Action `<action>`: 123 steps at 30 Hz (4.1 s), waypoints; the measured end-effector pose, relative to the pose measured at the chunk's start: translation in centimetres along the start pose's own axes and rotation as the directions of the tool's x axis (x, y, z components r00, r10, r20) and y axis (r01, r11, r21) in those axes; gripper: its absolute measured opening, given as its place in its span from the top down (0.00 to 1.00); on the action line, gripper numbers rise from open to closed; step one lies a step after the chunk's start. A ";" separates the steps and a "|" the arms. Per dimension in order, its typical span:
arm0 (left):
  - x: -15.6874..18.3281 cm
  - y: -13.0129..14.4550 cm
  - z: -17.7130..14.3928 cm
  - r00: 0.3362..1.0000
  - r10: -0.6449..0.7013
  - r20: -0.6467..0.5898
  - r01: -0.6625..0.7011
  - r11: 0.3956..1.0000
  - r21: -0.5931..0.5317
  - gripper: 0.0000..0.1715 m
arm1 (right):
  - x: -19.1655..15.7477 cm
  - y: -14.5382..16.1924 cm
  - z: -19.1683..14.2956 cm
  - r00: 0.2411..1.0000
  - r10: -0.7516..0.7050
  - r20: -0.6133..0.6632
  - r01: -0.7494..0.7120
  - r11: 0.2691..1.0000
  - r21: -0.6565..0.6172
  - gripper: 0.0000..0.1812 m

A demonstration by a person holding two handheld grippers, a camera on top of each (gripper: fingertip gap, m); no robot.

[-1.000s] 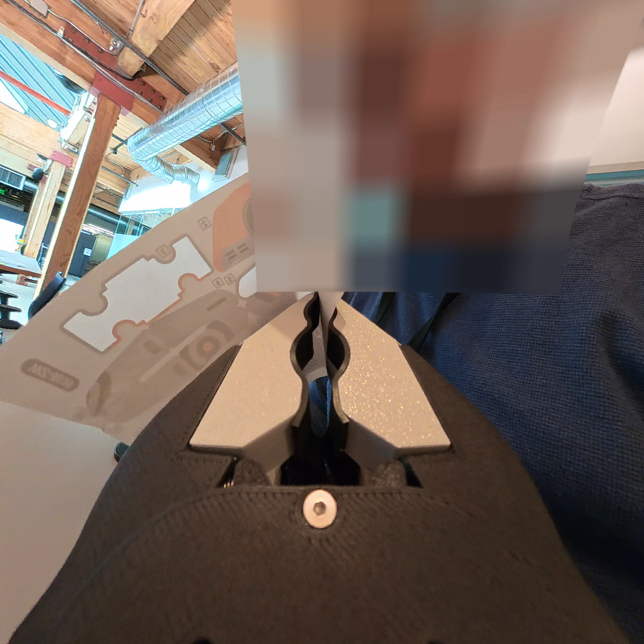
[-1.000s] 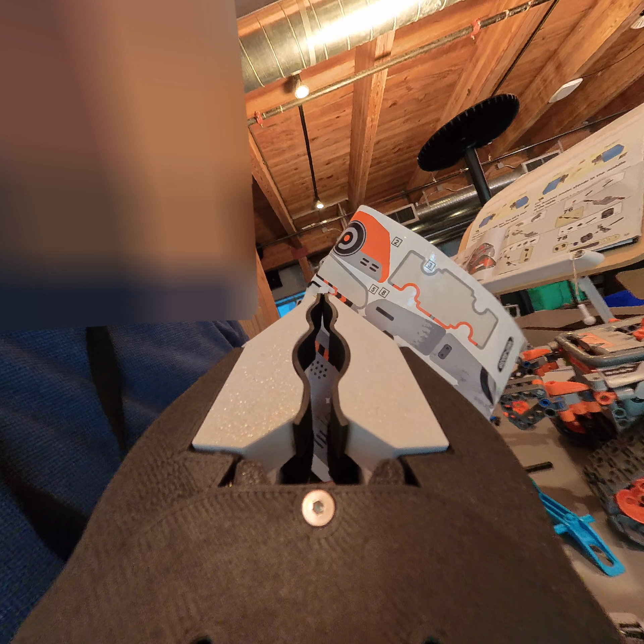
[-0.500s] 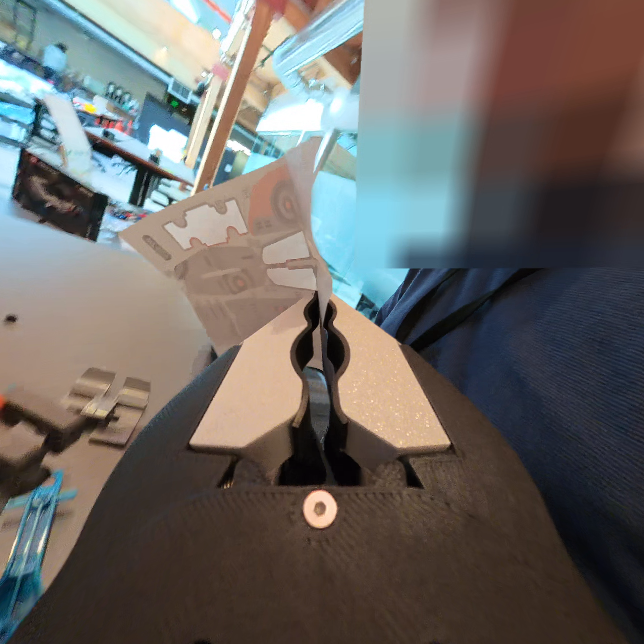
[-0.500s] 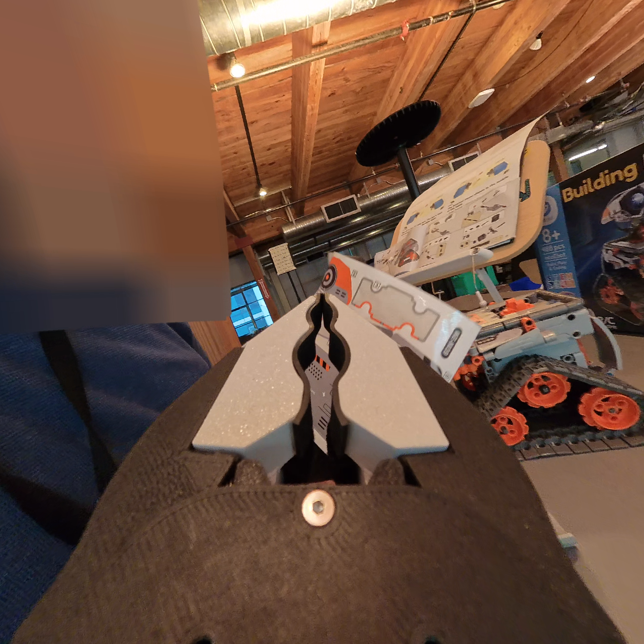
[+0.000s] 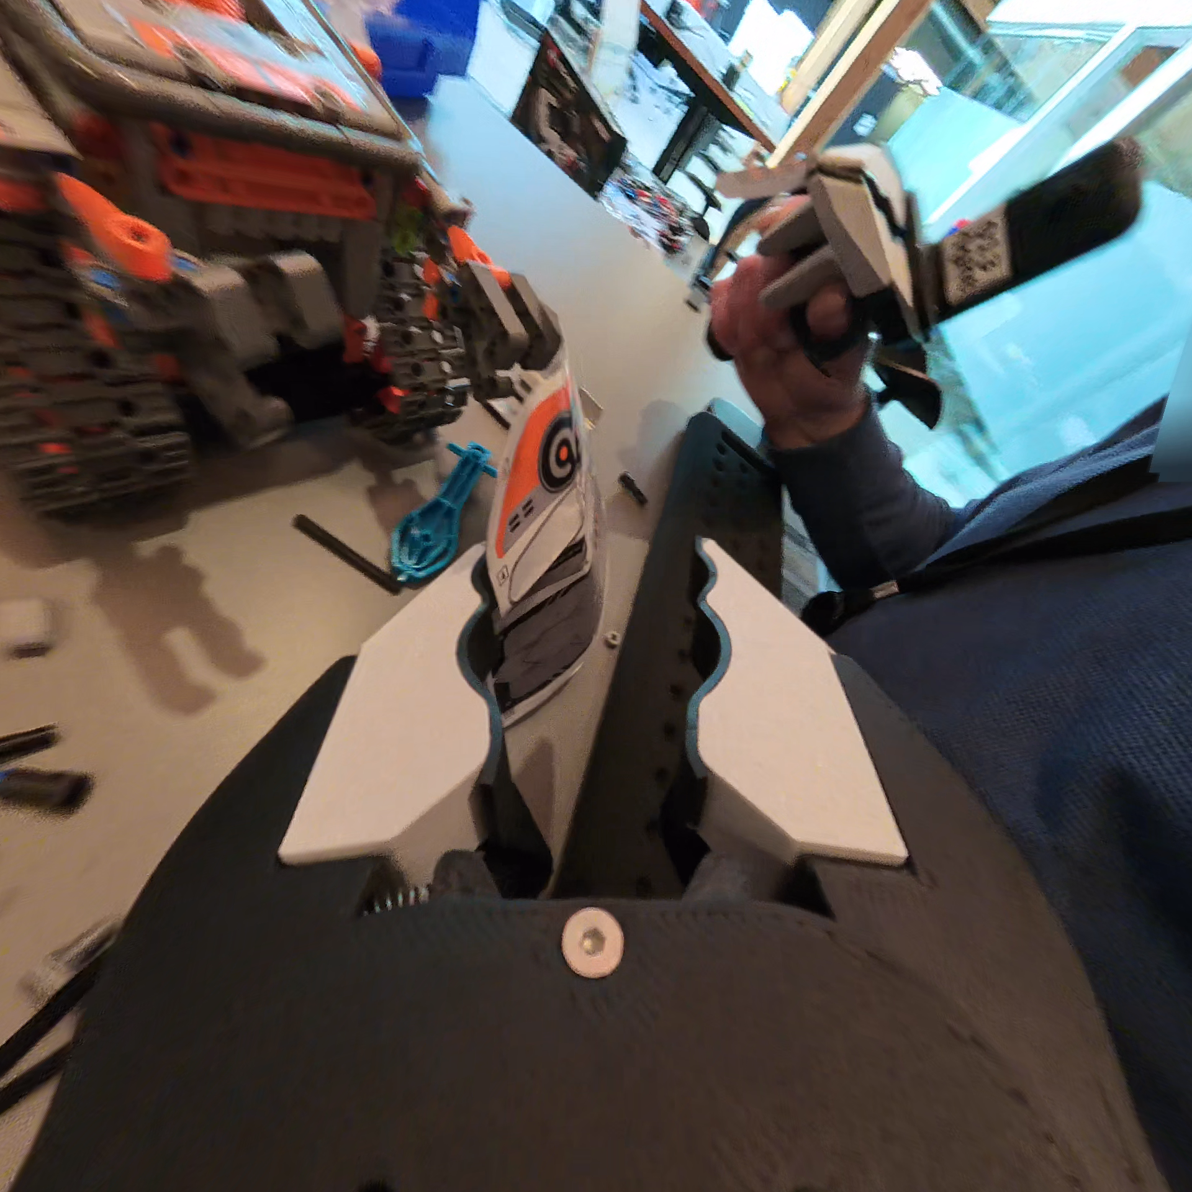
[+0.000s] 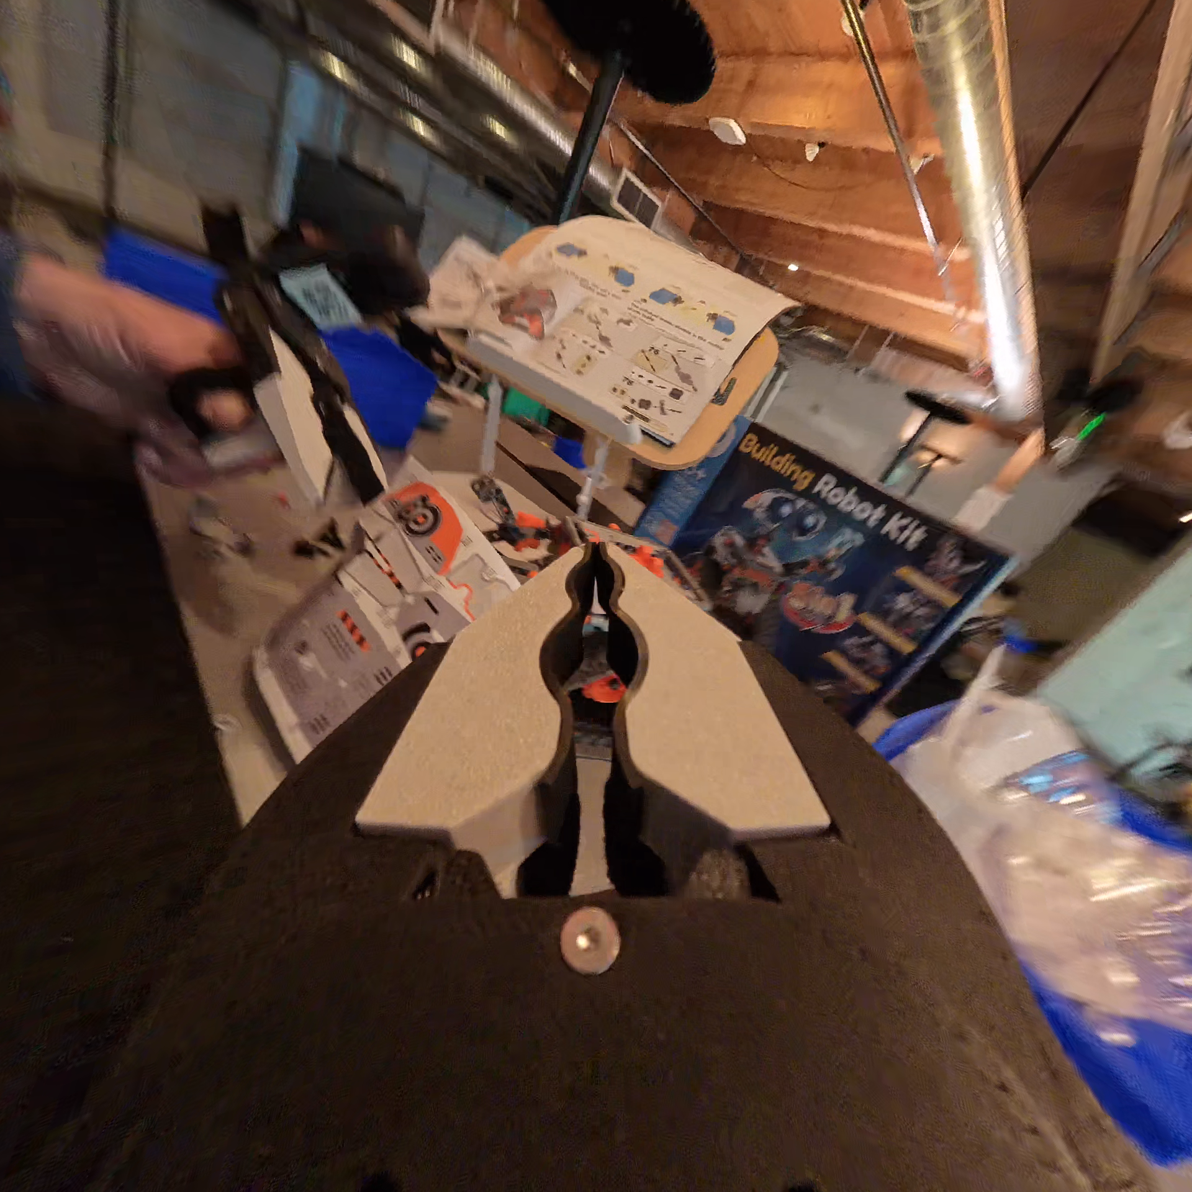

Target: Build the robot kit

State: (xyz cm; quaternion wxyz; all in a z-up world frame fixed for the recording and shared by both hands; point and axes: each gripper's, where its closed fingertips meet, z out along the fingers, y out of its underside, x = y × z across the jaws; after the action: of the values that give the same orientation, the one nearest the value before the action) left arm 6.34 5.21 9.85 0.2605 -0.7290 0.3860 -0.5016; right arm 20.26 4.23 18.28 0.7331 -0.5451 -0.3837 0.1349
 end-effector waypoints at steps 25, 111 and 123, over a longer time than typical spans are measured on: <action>9.6 -8.5 5.7 0.867 -0.150 -0.476 0.174 0.985 0.007 0.91 | -6.1 -4.4 1.1 0.627 -0.777 0.048 0.779 0.627 -0.021 1.00; -6.7 -5.6 7.0 0.634 0.638 0.437 -0.348 0.740 -0.575 0.84 | 3.2 9.3 5.3 0.535 0.390 0.749 0.063 0.866 -0.496 1.00; -8.0 -3.7 1.0 0.671 0.650 0.358 -0.292 0.675 -0.678 0.84 | 0.0 8.5 7.3 0.444 0.340 0.829 0.152 0.883 -0.444 1.00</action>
State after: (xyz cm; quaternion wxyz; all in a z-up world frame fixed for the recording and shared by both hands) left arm 6.78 13.89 8.05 0.2612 -0.7532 0.6031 -0.0287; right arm 16.93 12.42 11.41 0.2619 -0.5685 -0.6978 0.3482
